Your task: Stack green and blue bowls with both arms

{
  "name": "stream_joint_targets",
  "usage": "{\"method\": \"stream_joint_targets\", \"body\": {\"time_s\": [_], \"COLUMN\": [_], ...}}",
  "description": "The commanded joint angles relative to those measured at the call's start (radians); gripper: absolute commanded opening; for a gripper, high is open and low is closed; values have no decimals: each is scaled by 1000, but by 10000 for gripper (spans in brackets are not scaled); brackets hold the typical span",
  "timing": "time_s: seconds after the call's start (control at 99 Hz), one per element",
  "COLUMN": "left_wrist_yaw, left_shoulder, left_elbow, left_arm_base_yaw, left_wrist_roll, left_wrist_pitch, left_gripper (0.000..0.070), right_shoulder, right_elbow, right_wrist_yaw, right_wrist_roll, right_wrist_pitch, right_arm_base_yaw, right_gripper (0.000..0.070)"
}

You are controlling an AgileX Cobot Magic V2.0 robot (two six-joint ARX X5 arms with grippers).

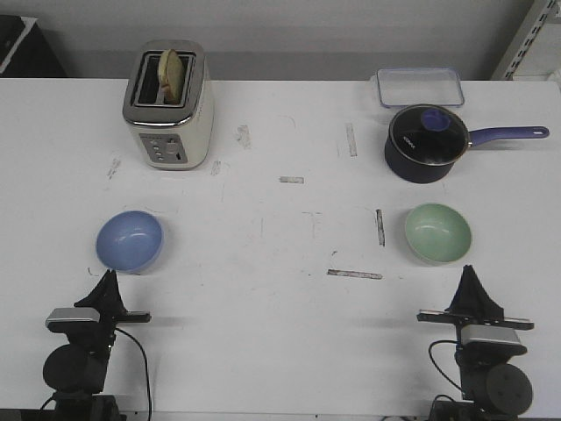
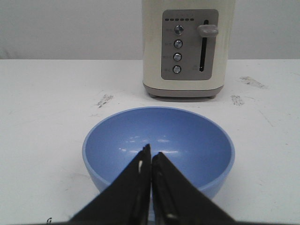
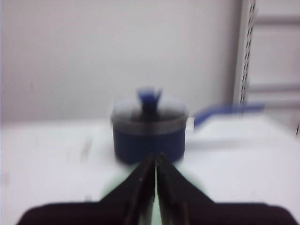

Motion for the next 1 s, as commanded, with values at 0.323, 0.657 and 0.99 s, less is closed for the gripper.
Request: {"method": "stream_joint_targets", "body": {"time_s": [0.323, 0.657, 0.99], "left_wrist_yaw": [0, 0, 0], "left_shoulder": [-2, -2, -2], "left_elbow": [-21, -21, -21], "left_arm_base_yaw": [1, 1, 1], "left_wrist_roll": [-2, -2, -2], "left_wrist_pitch": [17, 16, 14], "left_gripper": [1, 1, 1], "right_shoulder": [516, 977, 1294], "right_elbow": [653, 954, 959], "right_wrist_yaw": [2, -7, -154], "right_wrist_roll": [-17, -76, -182], "right_wrist_pitch": [-341, -592, -749], "right_arm_base_yaw": [-3, -84, -223], "right_gripper": [205, 504, 501]}}
